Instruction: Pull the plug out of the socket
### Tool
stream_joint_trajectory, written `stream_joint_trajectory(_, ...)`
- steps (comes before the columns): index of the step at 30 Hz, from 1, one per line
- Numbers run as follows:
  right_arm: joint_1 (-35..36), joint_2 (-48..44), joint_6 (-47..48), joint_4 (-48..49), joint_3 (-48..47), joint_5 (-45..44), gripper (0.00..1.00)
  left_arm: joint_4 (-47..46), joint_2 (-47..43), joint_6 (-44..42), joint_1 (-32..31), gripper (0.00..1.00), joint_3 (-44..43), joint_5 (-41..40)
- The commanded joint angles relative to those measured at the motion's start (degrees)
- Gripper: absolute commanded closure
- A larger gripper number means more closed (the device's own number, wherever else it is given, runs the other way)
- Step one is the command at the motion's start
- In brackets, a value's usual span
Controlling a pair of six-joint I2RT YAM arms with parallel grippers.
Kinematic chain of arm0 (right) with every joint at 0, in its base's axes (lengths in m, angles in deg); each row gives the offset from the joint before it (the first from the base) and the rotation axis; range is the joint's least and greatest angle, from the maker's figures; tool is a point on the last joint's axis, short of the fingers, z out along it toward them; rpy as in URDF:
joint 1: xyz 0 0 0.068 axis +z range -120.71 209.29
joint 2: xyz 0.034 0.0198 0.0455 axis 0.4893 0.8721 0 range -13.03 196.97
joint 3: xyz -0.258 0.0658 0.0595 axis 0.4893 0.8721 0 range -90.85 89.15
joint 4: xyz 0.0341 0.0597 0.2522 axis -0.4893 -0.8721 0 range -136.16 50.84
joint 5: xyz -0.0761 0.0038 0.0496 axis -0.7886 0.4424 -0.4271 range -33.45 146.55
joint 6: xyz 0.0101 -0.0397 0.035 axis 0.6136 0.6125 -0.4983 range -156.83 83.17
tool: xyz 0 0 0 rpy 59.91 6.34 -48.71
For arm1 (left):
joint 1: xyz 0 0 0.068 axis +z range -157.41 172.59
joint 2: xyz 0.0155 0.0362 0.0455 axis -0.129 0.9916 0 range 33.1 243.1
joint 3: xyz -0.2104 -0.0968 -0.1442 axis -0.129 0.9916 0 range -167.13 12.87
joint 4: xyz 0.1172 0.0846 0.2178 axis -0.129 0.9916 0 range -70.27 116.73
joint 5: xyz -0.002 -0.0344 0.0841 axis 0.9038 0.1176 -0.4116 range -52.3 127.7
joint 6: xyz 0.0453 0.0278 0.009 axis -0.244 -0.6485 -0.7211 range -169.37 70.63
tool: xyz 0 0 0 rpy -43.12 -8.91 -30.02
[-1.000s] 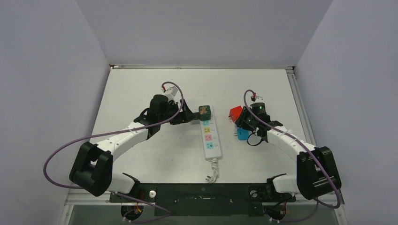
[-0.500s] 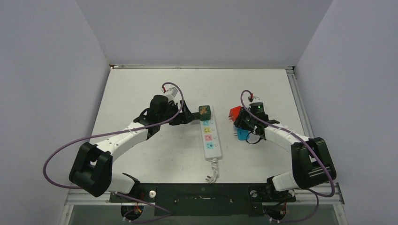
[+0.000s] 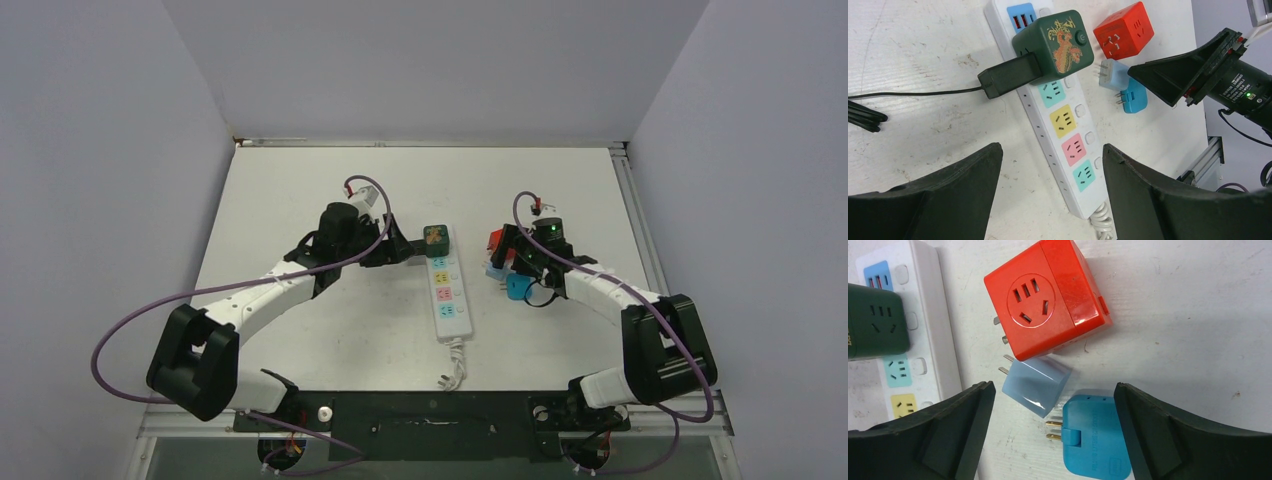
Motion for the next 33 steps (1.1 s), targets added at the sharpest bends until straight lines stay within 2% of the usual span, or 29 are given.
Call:
stream_joint_trajectory(1, 0.1, -4.6, 1.41, -0.98, -1.29, -2.66, 0.02, -0.45, -2.98, -1.54, 0.44, 0.3, -2.98, -1.5)
stream_joint_trajectory(2, 0.38, -5.56, 1.51, -1.48, -1.45, -3.0, 0.08, -0.45, -3.26, -1.53, 0.68, 0.3, -2.97, -1.49)
stream_joint_trajectory(3, 0.91, -6.45, 1.57, -2.06, -1.67, -3.8, 0.1, -0.45, -3.47, -1.45, 0.86, 0.3, -2.88, -1.47)
stream_joint_trajectory(7, 6.07, -8.78, 1.45, -4.99, -3.86, -9.9, 0.1, -0.45, -3.82, -1.29, 1.61, 0.3, -2.8, -1.1)
stream_joint_trajectory(11, 12.67, -7.19, 0.89, -7.8, -8.37, -15.68, 0.1, -0.45, -3.91, -1.18, 2.12, 0.3, -2.7, -1.04)
stream_joint_trajectory(24, 25.69, 6.84, 0.46, -6.82, -22.13, -18.3, 0.1, -0.71, -3.51, -0.69, 2.52, 0.3, -2.57, -0.39)
stream_joint_trajectory(33, 28.14, 16.23, 1.83, -7.44, -29.44, -19.93, 0.08, -0.8, -4.02, -0.46, 3.78, 0.3, -2.61, 0.07)
